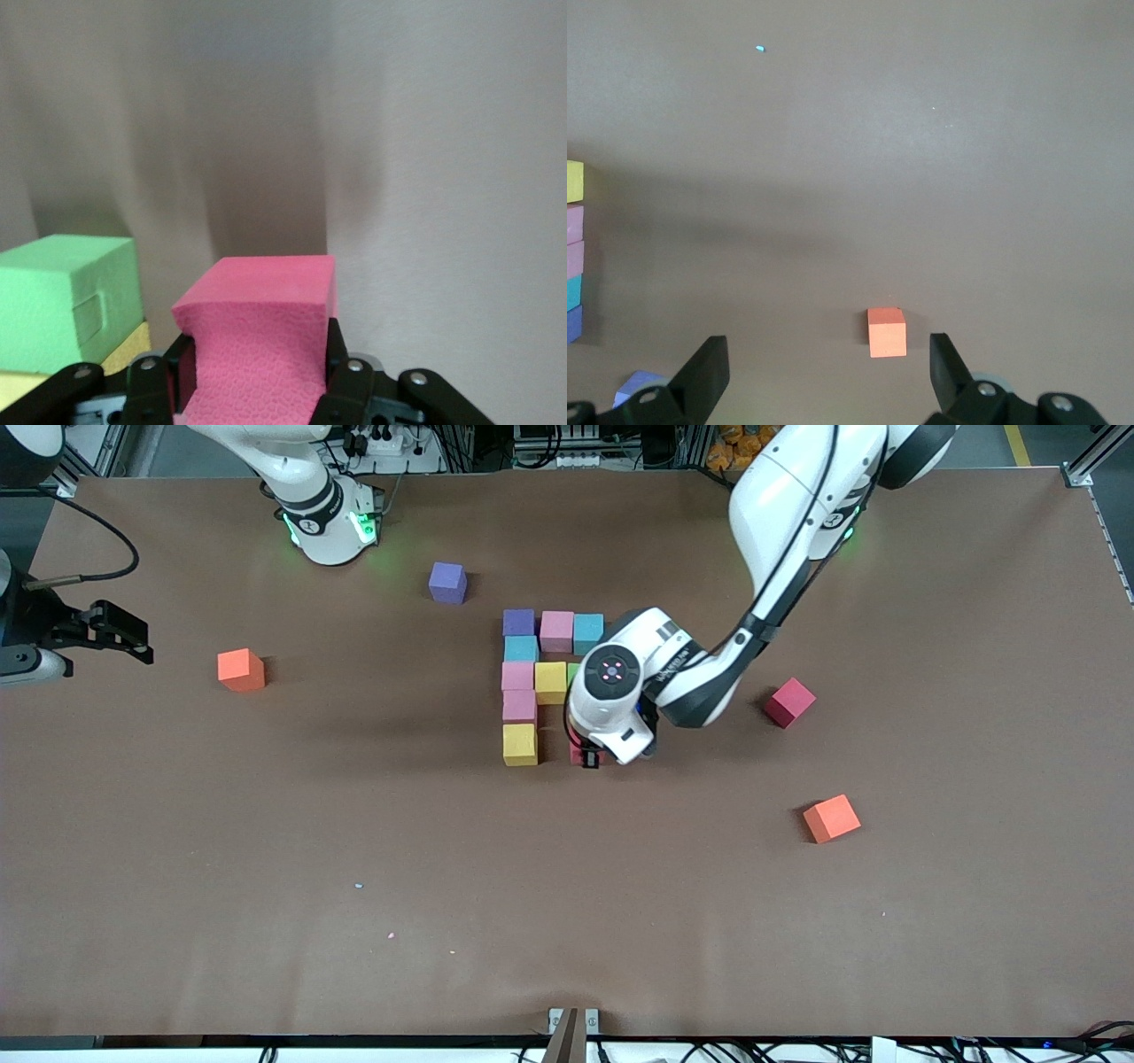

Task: Arrange 11 blocks into digit 3
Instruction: 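Lower the pink block beside yellow with the left gripper and open, then move the left gripper over the other loose pink block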

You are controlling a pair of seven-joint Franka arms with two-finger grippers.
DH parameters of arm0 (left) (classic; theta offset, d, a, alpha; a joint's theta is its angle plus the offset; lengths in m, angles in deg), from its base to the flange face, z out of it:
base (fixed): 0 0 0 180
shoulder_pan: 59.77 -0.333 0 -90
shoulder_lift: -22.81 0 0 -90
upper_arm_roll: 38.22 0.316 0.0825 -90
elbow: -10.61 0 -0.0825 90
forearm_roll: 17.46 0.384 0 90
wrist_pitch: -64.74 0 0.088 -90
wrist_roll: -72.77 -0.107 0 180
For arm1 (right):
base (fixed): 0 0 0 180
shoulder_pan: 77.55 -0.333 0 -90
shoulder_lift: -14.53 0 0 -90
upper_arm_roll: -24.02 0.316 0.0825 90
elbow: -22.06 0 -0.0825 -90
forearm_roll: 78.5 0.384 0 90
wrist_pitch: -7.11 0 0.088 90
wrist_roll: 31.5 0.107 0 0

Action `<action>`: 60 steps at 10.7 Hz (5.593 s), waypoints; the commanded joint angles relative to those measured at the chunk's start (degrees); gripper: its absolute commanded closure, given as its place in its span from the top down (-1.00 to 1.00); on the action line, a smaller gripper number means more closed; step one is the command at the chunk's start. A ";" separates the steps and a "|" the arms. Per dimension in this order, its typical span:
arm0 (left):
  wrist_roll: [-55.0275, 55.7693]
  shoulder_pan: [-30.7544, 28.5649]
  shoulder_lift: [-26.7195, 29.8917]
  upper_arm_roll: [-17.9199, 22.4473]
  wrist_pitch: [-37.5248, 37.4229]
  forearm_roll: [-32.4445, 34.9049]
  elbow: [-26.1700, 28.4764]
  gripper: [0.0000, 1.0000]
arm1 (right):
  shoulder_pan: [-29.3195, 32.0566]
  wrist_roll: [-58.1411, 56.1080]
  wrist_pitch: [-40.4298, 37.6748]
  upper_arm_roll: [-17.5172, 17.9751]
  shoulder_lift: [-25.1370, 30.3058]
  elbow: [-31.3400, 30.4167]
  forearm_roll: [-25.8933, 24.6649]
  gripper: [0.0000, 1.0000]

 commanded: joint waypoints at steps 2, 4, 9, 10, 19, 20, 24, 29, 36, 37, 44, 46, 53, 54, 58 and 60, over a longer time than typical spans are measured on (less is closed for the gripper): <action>1.77 2.28 -2.11 1.06 -0.52 -0.05 -2.12 -1.00 | 0.20 -0.35 -0.22 -0.59 1.14 -1.18 0.85 1.00; 1.94 3.94 -3.78 1.15 -0.17 0.03 -4.04 -1.00 | 1.16 0.00 -0.39 -0.94 1.06 -1.18 3.82 1.00; 2.03 4.13 -6.06 1.15 -0.08 0.03 -8.00 -1.00 | 1.53 0.53 -1.18 -0.94 1.14 -1.18 4.02 1.00; 2.03 4.22 -6.77 1.15 -0.08 0.04 -8.88 -1.00 | 1.53 0.53 -1.53 -0.94 1.23 -1.18 4.02 1.00; 1.85 6.06 -8.00 2.73 1.77 -0.05 -10.29 -1.00 | 1.53 0.53 -2.41 -0.85 1.23 -1.09 4.02 1.00; 1.85 6.06 -8.09 2.82 1.77 -0.05 -10.55 -1.00 | 1.53 0.53 -2.41 -0.94 1.14 -1.09 4.02 1.00; 1.76 6.15 -8.53 3.17 2.73 0.03 -10.73 -1.00 | 1.53 0.53 -2.76 -0.85 1.23 -1.18 4.02 1.00; 1.76 6.59 -9.14 3.17 3.61 0.04 -10.99 -1.00 | 1.44 0.53 -2.68 -0.85 1.23 -1.18 4.02 1.00; 1.85 6.85 -9.32 3.26 3.79 0.03 -10.91 -0.74 | 1.44 0.53 -2.76 -0.85 1.23 -1.18 4.02 1.00; 1.77 6.85 -9.41 3.26 3.79 0.04 -10.91 -0.60 | 1.44 0.53 -2.77 -0.85 1.23 -1.18 4.02 1.00; 1.15 6.51 -6.43 3.52 3.18 0.91 -10.12 1.00 | 1.44 0.53 -2.68 -0.85 1.23 -1.18 4.02 1.00; 1.15 6.15 -3.19 3.44 -0.23 1.52 -9.59 1.00 | 1.35 0.53 -2.68 -0.85 1.23 -1.18 4.02 1.00; -14.97 0.01 22.10 3.08 -4.92 3.73 16.55 1.00 | 1.35 0.53 -2.68 -0.85 1.23 -1.18 4.02 1.00; -20.85 -3.05 26.06 2.73 -4.74 3.55 21.21 1.00 | 1.35 0.53 -2.68 -0.85 1.14 -1.18 4.02 1.00; -44.68 -11.59 37.42 2.47 -2.55 2.59 39.07 1.00 | 1.53 0.45 -2.77 -0.85 1.14 -1.18 4.02 1.00; -51.20 -14.93 38.75 2.47 0.00 2.50 44.00 1.00 | 1.61 0.36 -2.77 -0.94 1.14 -1.18 4.02 1.00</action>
